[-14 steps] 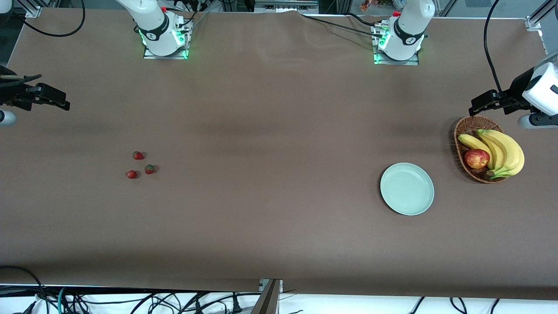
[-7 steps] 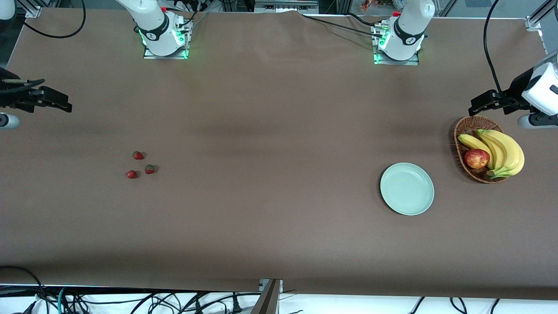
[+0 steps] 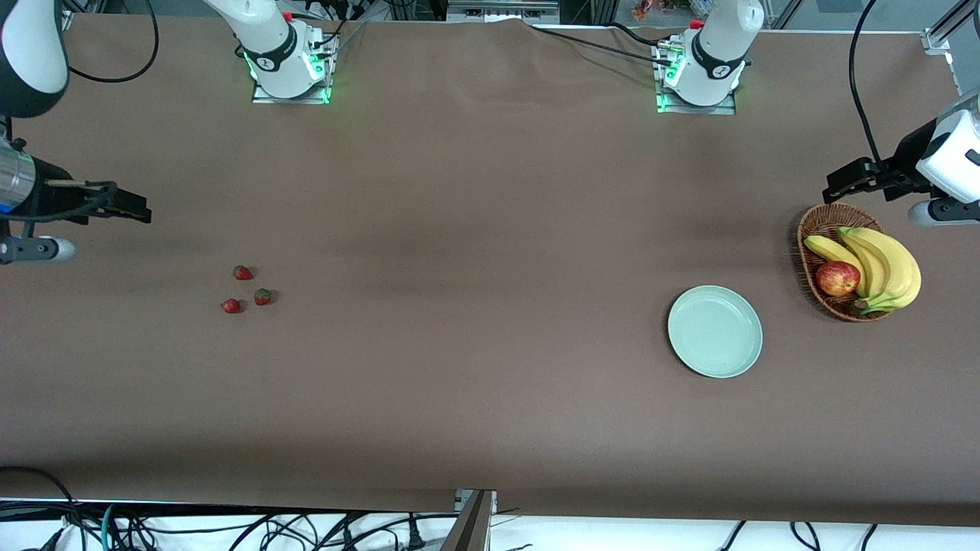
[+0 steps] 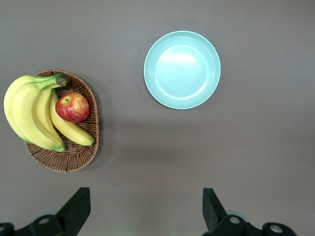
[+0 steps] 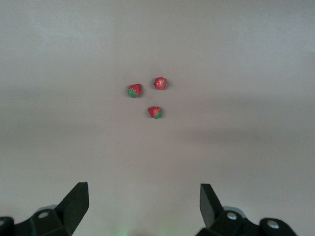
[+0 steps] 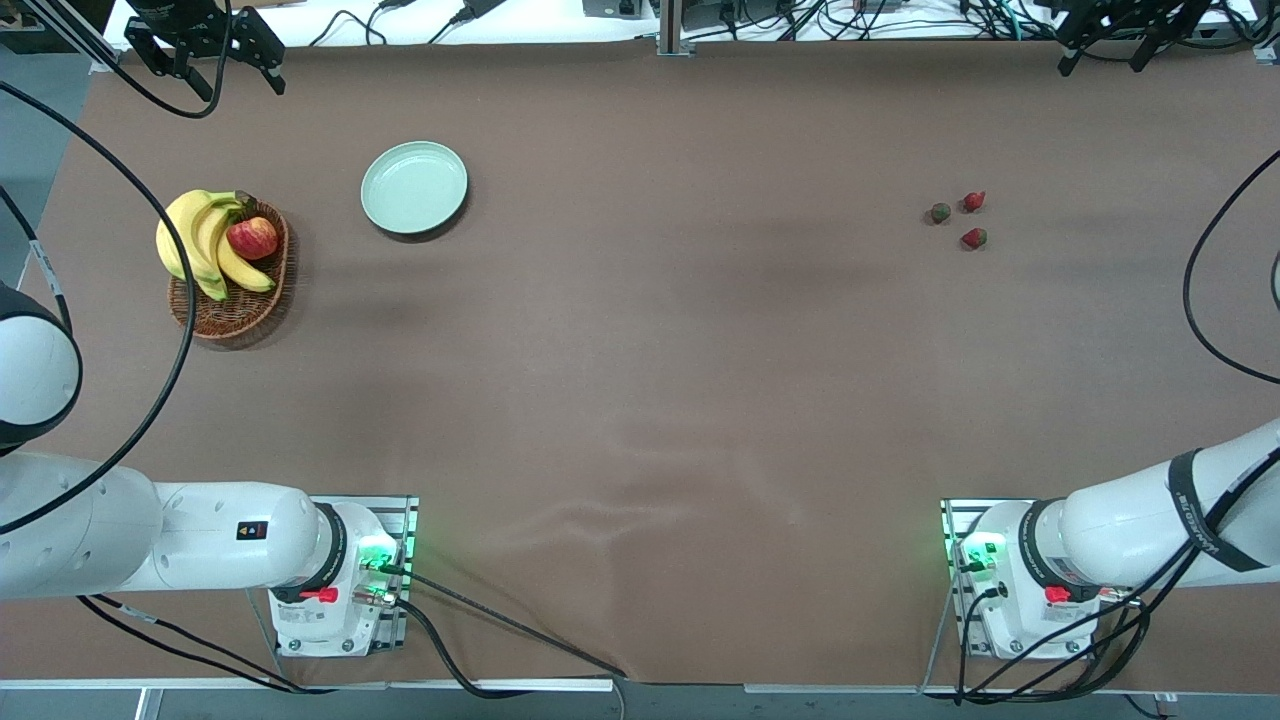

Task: Collect all strawberries into plate
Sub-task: 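Move the right gripper over the cluster of strawberries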

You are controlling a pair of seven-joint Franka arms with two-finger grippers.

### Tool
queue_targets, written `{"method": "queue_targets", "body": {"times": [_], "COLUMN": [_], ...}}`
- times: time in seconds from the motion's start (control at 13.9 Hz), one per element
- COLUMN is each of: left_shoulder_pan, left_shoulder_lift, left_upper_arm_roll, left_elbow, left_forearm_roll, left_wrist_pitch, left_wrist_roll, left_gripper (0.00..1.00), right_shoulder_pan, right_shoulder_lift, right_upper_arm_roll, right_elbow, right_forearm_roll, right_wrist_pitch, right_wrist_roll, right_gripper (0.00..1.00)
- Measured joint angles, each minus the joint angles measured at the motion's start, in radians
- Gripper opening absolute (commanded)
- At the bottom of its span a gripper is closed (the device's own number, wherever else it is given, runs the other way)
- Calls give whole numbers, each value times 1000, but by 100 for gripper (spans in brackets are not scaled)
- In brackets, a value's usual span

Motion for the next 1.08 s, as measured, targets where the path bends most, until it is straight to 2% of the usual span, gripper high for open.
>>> {"method": "queue_targets", "body": {"times": [0.36,0.72,1.08], "left_shoulder_pan": [0,0,0], "left_shoulder_lift": [0,1,1], "left_upper_arm_roll": [0,-1,-1], "left_elbow": [0,1,1], "left_forearm_roll": [0,0,0], "left_wrist_pitch": [0,0,0], "left_wrist_roll": [0,0,0], "left_gripper": [100,100,100], "right_shoulder_pan": [12,83,117], "right_shoulder_lift": [138,338,405], "right_upper_arm_roll": [5,7,-1], "right_elbow": [-4,-8,-41], "right_forearm_roll": [42,47,47], "right_wrist_pitch": [127,302,386], "right_wrist_roll": [-1,2,9], "right_gripper": [100,100,100]}}
